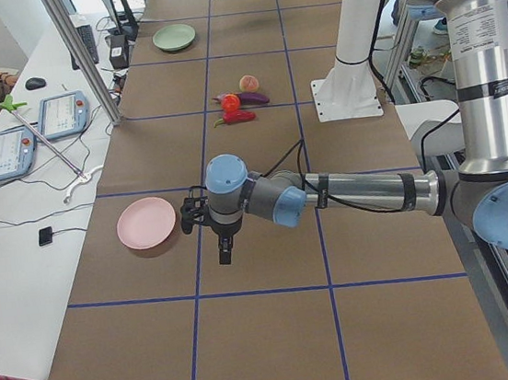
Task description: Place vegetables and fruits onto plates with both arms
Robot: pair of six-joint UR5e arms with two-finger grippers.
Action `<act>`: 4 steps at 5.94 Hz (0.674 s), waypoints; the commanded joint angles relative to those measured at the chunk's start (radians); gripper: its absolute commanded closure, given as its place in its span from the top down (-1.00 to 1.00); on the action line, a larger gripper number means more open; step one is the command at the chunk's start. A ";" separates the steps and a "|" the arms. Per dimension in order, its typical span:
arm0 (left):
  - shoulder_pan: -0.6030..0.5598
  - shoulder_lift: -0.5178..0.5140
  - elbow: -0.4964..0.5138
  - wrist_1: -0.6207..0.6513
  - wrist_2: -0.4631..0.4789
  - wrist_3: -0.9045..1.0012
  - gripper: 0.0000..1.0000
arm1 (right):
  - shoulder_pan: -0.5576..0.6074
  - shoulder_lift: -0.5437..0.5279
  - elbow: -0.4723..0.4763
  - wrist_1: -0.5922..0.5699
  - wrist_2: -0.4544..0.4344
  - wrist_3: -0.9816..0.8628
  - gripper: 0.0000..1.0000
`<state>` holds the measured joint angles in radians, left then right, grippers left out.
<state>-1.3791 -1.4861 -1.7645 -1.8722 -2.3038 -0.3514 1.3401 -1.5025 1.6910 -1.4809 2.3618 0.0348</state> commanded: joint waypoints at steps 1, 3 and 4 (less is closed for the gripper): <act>0.076 -0.096 0.014 0.008 -0.008 -0.039 1.00 | -0.062 0.040 -0.004 0.017 -0.010 0.025 1.00; 0.266 -0.236 0.001 0.002 0.030 -0.337 1.00 | -0.114 0.076 -0.002 0.018 -0.018 0.141 1.00; 0.390 -0.306 -0.006 0.010 0.105 -0.492 1.00 | -0.137 0.090 -0.005 0.017 -0.027 0.180 1.00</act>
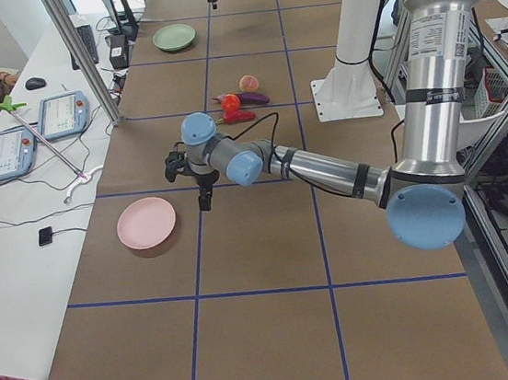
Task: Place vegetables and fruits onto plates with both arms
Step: 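Move the left gripper down to the red chili pepper while the right arm advances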
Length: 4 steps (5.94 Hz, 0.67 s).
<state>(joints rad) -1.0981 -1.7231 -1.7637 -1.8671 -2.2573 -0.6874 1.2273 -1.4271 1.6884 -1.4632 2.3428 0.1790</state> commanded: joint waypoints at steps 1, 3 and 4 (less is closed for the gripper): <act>0.204 -0.161 0.001 0.022 0.094 -0.249 0.88 | -0.041 0.017 0.000 0.001 -0.020 0.045 1.00; 0.399 -0.376 0.012 0.246 0.178 -0.352 0.91 | -0.046 0.027 -0.001 0.001 -0.025 0.048 1.00; 0.452 -0.445 0.038 0.261 0.208 -0.348 0.92 | -0.046 0.022 -0.004 0.001 -0.025 0.045 1.00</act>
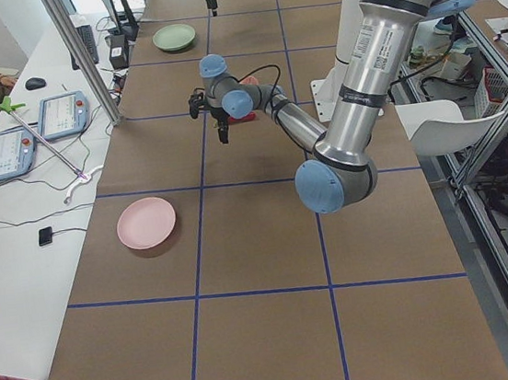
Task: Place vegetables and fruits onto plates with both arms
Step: 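Move the left gripper down to the red chili pepper while the right arm advances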
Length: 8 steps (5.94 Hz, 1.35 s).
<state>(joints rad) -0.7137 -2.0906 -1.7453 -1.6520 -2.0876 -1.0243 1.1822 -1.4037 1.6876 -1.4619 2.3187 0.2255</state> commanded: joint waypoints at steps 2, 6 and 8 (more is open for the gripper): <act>0.124 -0.230 0.204 0.022 0.043 -0.010 1.00 | -0.021 0.006 -0.002 0.037 0.001 0.050 1.00; 0.186 -0.319 0.360 -0.014 0.104 -0.017 0.89 | -0.124 0.028 0.007 0.164 -0.032 0.334 1.00; 0.195 -0.319 0.384 -0.012 0.104 -0.017 0.57 | -0.124 0.028 0.001 0.164 -0.032 0.334 1.00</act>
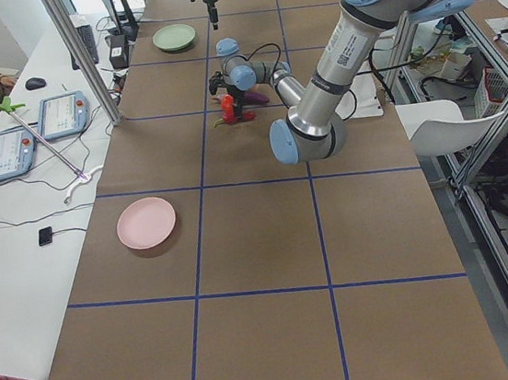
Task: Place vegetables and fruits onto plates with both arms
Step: 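Close the left gripper on the red chili pepper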
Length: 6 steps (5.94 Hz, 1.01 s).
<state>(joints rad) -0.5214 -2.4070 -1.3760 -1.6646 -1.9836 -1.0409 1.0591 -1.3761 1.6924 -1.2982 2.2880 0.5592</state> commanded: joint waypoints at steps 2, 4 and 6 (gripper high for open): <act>0.000 -0.003 0.017 0.002 0.000 0.002 -0.99 | -0.004 -0.001 -0.003 0.000 -0.001 0.001 1.00; -0.037 0.009 -0.042 0.011 -0.012 -0.002 -1.00 | -0.023 0.017 0.003 0.002 -0.004 0.057 1.00; -0.133 0.193 -0.234 0.025 -0.038 0.005 -1.00 | -0.098 0.107 0.004 0.002 -0.036 0.265 1.00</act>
<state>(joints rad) -0.5993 -2.2959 -1.5354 -1.6431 -2.0044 -1.0393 1.0015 -1.3123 1.6952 -1.2963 2.2695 0.7248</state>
